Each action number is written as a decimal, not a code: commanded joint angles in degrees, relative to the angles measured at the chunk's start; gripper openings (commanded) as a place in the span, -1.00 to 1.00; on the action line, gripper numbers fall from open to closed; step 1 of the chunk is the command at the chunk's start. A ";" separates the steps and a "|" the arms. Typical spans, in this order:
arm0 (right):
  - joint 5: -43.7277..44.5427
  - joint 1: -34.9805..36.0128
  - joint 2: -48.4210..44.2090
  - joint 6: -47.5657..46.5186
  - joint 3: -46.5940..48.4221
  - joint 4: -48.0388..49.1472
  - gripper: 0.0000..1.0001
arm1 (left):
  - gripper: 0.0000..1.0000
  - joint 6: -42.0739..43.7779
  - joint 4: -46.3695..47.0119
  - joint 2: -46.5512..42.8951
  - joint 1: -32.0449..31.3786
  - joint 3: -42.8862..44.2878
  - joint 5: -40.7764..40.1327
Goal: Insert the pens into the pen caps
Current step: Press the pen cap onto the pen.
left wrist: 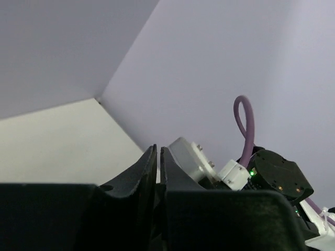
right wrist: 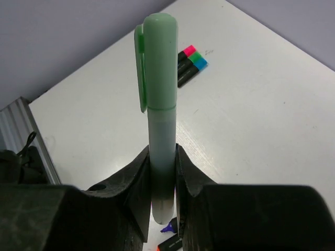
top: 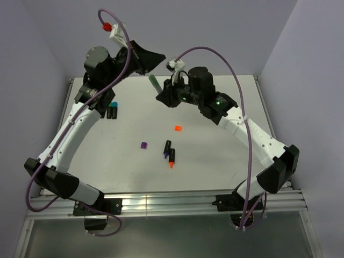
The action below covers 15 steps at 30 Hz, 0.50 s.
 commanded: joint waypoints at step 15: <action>-6.27 0.35 -3.98 0.49 -0.16 -0.55 -1.00 | -1.00 79.12 -21.19 -8.08 -1.32 -4.06 -0.13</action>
